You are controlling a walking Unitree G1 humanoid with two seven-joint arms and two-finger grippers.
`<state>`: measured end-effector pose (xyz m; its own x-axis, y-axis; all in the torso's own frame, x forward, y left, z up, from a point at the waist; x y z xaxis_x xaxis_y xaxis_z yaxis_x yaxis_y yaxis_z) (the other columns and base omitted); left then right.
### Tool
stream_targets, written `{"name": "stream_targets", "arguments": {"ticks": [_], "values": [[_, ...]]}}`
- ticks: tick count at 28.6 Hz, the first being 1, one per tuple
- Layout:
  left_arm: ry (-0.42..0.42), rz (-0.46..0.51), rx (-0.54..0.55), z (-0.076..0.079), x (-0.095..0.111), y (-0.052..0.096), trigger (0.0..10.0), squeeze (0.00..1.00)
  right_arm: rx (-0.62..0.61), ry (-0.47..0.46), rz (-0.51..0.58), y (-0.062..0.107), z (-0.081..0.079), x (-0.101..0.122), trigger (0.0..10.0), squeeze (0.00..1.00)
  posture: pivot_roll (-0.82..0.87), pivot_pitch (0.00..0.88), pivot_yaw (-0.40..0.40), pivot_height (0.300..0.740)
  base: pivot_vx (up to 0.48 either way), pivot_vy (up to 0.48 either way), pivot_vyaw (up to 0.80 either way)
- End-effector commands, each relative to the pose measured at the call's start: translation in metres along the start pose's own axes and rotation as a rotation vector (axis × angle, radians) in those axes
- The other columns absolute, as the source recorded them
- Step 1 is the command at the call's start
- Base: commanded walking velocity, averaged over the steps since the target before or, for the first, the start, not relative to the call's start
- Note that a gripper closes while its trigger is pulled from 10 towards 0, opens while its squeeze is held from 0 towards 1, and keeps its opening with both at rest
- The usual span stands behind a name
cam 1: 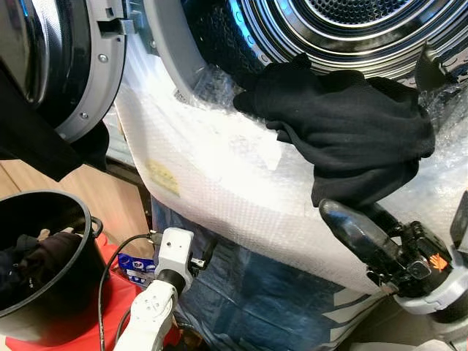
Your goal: Clothes washing
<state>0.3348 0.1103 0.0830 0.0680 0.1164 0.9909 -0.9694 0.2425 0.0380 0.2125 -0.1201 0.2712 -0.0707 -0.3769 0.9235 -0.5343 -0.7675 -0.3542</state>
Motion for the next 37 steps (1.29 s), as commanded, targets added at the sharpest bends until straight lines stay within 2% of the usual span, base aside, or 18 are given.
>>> {"name": "stream_targets", "arguments": {"ticks": [1,15,18,23,27,29,32,37], "values": [[-0.015,0.006,-0.021,0.005,0.002,0.002,10.0,0.0,-0.002,0.003,0.027,-0.002,0.001,0.004,0.0,0.0,-0.02,0.07,-0.066,0.74,0.0,0.0,0.0],[-0.018,0.009,-0.016,0.003,0.004,0.002,10.0,0.0,-0.099,-0.007,0.058,-0.014,0.02,0.002,0.0,0.0,-0.01,0.079,-0.068,0.74,0.0,0.0,0.0],[-0.017,0.009,-0.014,0.003,0.004,0.002,10.0,0.0,-0.095,-0.019,0.087,-0.017,0.02,0.006,0.0,0.0,-0.01,0.084,-0.072,0.74,0.0,0.0,0.0],[-0.019,0.014,-0.009,0.003,0.005,0.0,10.0,0.0,-0.105,-0.006,0.122,-0.03,0.021,0.014,0.0,0.0,-0.01,0.099,-0.077,0.74,0.0,0.0,0.0],[-0.02,0.017,-0.007,0.004,0.006,-0.001,10.0,0.0,-0.101,0.045,0.122,-0.043,0.021,0.02,0.0,0.0,-0.01,0.108,-0.076,0.74,0.0,0.0,0.0],[-0.024,0.017,-0.006,0.003,0.007,-0.002,10.0,0.0,-0.053,0.11,0.127,-0.055,0.013,0.03,0.0,0.0,-0.02,0.11,-0.074,0.74,0.0,0.0,0.0],[-0.027,0.019,-0.005,0.003,0.007,-0.004,10.0,0.0,0.029,0.178,0.193,-0.078,0.001,0.052,0.0,0.0,-0.03,0.109,-0.07,0.74,0.0,0.0,0.0],[-0.026,0.027,-0.008,0.006,0.009,-0.006,10.0,0.0,0.075,0.224,0.263,-0.092,0.0,0.073,0.0,0.0,-0.02,0.106,-0.074,0.74,0.0,0.0,0.0]]}}
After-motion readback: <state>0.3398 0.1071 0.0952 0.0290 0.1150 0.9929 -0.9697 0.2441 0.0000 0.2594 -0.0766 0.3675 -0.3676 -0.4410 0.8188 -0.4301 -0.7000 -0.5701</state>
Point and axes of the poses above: a point about 5 cm out from each wrist's last joint towards the gripper, its own y axis pointing back from the gripper into the wrist, its own x axis along the axis of the wrist's last joint, z = x × y, the point moved 5 cm from there along -y, pointing out of the wrist towards the gripper, and after that the axes turned 10 degrees about y, right-handed, at the moved point
